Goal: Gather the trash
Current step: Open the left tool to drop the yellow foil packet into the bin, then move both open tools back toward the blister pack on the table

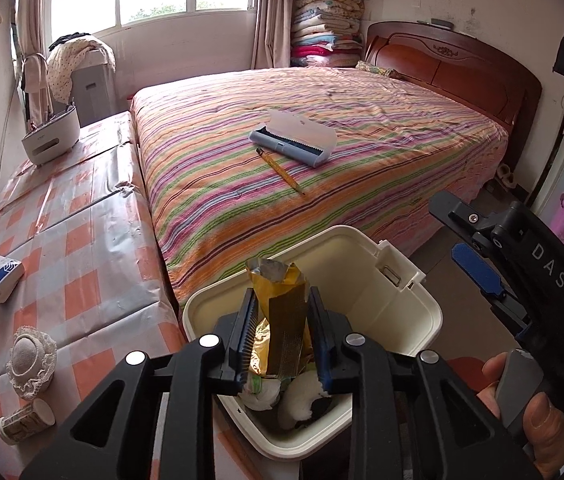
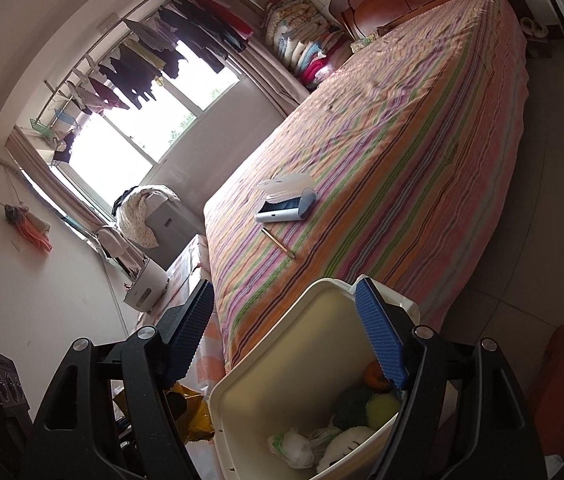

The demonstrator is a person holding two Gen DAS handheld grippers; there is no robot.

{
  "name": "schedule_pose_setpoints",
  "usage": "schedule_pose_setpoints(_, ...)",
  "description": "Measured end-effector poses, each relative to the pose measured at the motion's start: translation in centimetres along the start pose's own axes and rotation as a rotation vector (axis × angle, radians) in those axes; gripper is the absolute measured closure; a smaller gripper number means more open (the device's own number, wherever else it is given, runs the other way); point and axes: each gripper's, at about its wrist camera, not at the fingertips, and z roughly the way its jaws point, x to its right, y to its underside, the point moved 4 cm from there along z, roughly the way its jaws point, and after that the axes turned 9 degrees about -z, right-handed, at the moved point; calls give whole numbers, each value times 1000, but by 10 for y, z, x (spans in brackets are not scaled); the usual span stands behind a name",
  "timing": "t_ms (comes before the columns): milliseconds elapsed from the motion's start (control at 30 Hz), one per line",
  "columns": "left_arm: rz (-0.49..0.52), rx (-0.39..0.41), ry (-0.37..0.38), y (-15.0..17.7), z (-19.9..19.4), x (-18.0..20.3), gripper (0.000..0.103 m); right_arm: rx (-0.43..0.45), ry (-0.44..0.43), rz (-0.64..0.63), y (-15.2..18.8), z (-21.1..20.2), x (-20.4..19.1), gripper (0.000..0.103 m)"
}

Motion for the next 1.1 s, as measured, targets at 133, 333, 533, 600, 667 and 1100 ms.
schedule_pose_setpoints(133, -29, 76, -10, -2, -13, -4, 26, -4, 2, -4, 1, 1, 0, 31)
schedule_pose_setpoints(333, -86, 88, -17, -7, -21, -22, 25, -10, 6, -24, 4, 3, -6, 31)
schedule_pose_setpoints(533, -107, 78, -36, -3, -23, -39, 25, -26, 6, -45, 8, 6, -11, 31)
schedule_pose_setpoints(600, -114, 79, -36, -1, -25, -44, 25, -32, 7, -56, 10, 7, -15, 31)
schedule_pose_setpoints(667, -119, 78, -40, 2, -27, -50, 25, -42, 8, -70, 12, 10, -19, 31)
schedule_pose_setpoints(1100, -239, 122, -123, 13, -59, -130, 25, -109, -2, -176, 40, 22, -57, 31)
